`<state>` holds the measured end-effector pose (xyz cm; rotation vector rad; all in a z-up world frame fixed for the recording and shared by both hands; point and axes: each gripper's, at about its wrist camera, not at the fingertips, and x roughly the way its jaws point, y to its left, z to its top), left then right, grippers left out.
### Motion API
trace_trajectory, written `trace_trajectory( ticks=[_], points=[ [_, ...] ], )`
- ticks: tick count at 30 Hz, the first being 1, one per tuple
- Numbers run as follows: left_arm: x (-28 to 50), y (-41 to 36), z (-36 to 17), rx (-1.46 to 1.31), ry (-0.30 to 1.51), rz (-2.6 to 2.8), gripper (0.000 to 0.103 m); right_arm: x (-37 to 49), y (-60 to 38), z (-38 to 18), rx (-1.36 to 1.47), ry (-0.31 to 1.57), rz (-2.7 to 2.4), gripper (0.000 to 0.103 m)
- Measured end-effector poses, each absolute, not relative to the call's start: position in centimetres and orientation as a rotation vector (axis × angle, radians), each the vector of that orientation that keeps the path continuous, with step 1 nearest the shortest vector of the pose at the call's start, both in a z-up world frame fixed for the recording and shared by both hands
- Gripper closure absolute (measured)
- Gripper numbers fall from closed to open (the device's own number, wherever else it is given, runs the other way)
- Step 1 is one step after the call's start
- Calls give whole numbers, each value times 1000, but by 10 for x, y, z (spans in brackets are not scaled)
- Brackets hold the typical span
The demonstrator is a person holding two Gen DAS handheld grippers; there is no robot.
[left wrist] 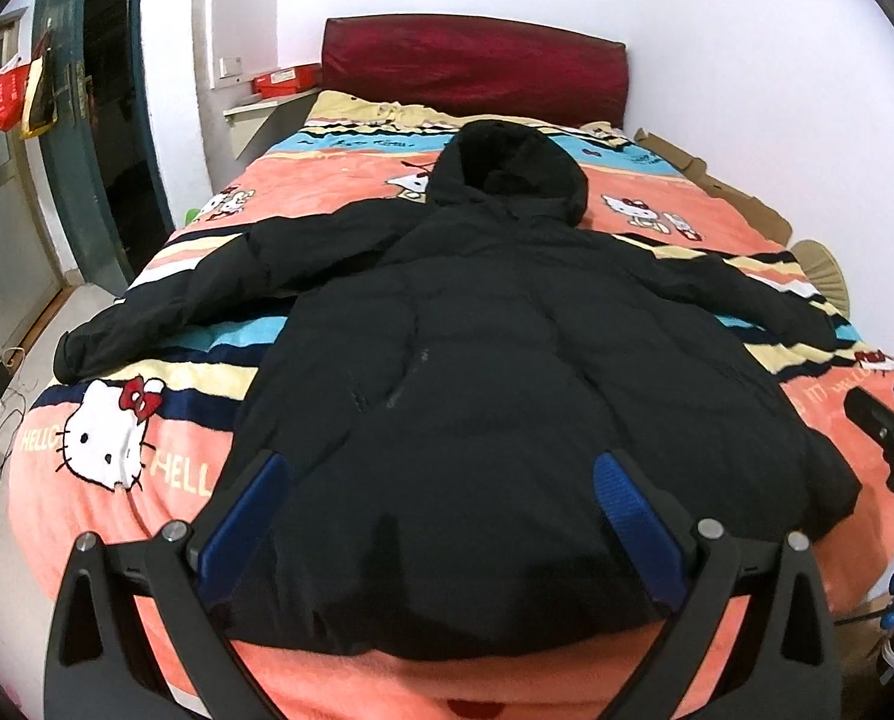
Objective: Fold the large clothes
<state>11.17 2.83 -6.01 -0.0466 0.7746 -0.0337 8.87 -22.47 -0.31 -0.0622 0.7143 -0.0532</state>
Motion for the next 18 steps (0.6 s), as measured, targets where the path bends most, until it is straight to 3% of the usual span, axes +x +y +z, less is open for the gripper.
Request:
trace_trajectory(
  ticks=[9, 18],
  points=[
    [137, 74, -65, -142, 817, -16, 1, 114, -220, -3, -88, 724, -41, 1],
    [170, 200, -83, -313, 834, 174, 1, 140, -207, -8, -131, 746, -39, 1]
  ],
)
